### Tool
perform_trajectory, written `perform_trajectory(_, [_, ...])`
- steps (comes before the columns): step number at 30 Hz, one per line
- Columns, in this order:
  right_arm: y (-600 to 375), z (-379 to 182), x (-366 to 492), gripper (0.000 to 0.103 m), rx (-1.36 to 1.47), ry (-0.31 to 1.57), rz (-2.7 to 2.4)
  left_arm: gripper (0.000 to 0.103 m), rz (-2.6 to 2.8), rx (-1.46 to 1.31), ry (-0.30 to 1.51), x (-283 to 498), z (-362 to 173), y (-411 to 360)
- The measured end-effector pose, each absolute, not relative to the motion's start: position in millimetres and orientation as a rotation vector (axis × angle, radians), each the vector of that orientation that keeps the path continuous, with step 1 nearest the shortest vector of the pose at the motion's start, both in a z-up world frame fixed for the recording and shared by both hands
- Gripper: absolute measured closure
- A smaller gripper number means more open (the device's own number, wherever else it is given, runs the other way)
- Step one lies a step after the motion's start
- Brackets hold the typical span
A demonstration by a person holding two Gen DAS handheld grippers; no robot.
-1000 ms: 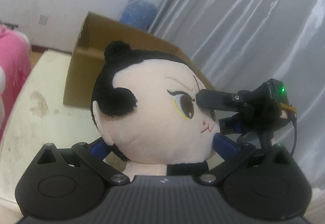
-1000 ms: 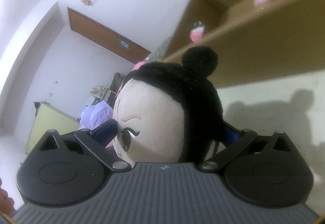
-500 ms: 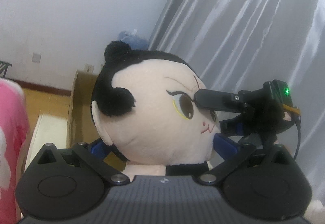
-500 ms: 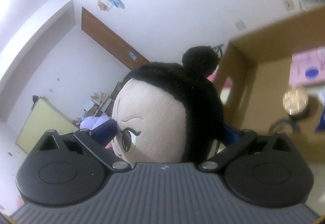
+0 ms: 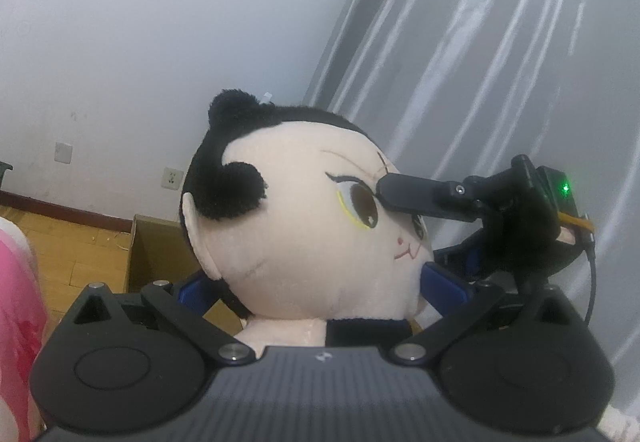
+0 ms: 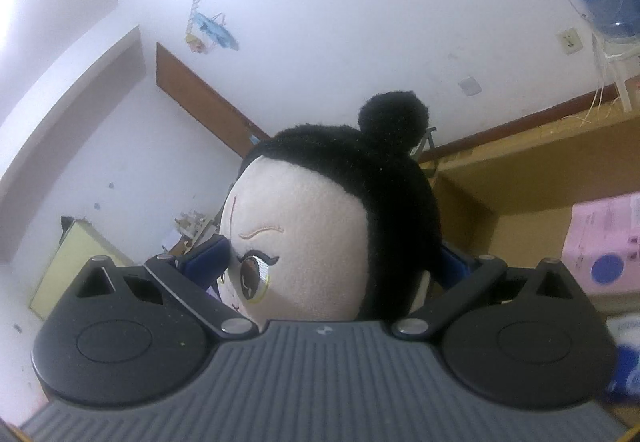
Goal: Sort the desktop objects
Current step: 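Lower the doll into the box beside the jar with both grippers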
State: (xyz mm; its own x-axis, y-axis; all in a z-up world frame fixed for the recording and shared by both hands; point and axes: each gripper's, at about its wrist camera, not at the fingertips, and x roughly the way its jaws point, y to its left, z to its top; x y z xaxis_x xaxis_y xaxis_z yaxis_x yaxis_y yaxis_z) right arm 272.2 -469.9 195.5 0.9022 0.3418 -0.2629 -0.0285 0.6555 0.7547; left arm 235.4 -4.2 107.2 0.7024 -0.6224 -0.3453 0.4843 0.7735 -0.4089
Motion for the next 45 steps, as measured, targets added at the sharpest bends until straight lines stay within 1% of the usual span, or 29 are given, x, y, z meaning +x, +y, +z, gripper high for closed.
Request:
perform_trajectory(4, [-499.6,174.6,301.6,0.0,0.875,0.425,0.214,0.0,-0.601,-0.31,0.529,268.7,91.2,-7.9])
perform_trajectory(11, [-523.0,106.8,342.8,0.0,1.005,0.541,0.217,0.0,-0.555,-0.338,0.65,300.5,48.5,-8.0])
perform_trajectory(15, [-529.0,79.8,355.8,0.0,1.083,0.583,0.243,0.0,-0.54,-0.29,0.683,306.0,41.2,-13.3])
perform_trajectory(18, [-527.3,70.4,362.4,0.0,1.092,0.596,0.246,0.0,-0.528,-0.274,0.714,313.4,36.6,-14.0])
perform_trajectory(23, [-529.3,45.3,371.3,0.0,1.147,0.652,0.232,0.0,-0.502,-0.305,0.774,323.5,25.7,-10.1])
perform_trajectory(25, [-529.5,36.0,374.5,0.0,1.178,0.678,0.224,0.0,-0.509,-0.306,0.772,324.6,25.1,-9.6])
perform_trajectory(30, [-530.1,26.5,375.5,0.0,1.193,0.692,0.196,0.0,-0.511,-0.307,0.774,322.8,22.0,-2.8])
perform_trajectory(36, [-522.4,8.3,379.2,0.001,1.148,0.817,0.093,0.0,-0.526,-0.321,0.734,316.7,29.8,0.0])
perform_trajectory(38, [-519.3,7.9,380.5,0.001,1.156,0.811,0.135,0.0,-0.524,-0.324,0.73,309.2,33.3,0.6])
perform_trajectory(40, [-513.3,13.8,379.9,0.001,1.09,0.808,0.115,0.0,-0.518,-0.32,0.73,309.2,35.6,-1.6])
perform_trajectory(45, [-509.7,20.7,371.9,0.001,1.043,0.781,0.076,0.0,-0.516,-0.316,0.712,300.9,42.4,-4.2])
